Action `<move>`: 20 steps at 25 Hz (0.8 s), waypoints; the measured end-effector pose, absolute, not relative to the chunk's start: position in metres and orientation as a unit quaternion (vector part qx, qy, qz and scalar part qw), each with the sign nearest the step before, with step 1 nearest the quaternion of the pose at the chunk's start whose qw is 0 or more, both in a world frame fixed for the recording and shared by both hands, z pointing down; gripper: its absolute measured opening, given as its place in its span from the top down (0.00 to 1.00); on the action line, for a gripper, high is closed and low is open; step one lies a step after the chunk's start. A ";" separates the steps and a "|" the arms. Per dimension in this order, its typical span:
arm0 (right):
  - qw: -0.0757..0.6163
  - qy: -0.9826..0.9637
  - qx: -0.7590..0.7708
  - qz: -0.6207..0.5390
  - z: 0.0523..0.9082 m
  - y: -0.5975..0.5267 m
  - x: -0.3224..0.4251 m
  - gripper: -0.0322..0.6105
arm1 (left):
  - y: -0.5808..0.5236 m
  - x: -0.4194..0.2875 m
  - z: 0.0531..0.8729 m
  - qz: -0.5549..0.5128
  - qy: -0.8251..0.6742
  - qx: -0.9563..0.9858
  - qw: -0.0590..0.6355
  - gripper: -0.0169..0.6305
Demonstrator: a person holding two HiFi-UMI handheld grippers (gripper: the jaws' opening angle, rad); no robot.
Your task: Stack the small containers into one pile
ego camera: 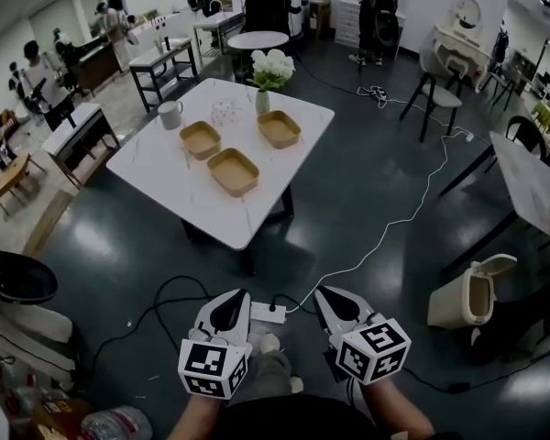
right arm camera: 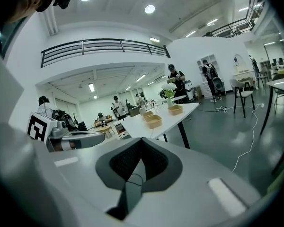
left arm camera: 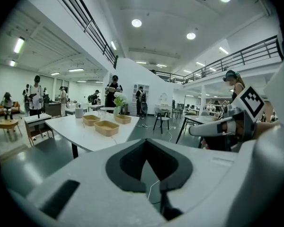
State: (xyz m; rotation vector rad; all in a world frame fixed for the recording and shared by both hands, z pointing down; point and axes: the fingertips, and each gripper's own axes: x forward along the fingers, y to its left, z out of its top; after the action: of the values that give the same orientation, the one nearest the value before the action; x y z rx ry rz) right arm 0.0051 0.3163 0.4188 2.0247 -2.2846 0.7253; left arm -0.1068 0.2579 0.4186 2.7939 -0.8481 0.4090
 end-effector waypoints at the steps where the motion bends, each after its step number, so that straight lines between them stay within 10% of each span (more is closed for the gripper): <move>1: 0.006 -0.728 0.646 0.228 0.418 0.309 0.010 0.95 | 0.251 -0.102 0.418 0.137 -0.285 0.944 0.097 0.98; 20: 0.039 -0.748 0.619 0.235 0.414 0.155 0.032 0.95 | 0.120 -0.074 0.421 0.148 -0.280 0.941 0.123 0.98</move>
State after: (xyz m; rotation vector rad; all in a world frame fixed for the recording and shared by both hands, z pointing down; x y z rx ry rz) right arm 0.0319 0.1550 0.4140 1.8995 -2.2940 0.7215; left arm -0.0743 0.1198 0.4211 2.7438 -0.8167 0.4314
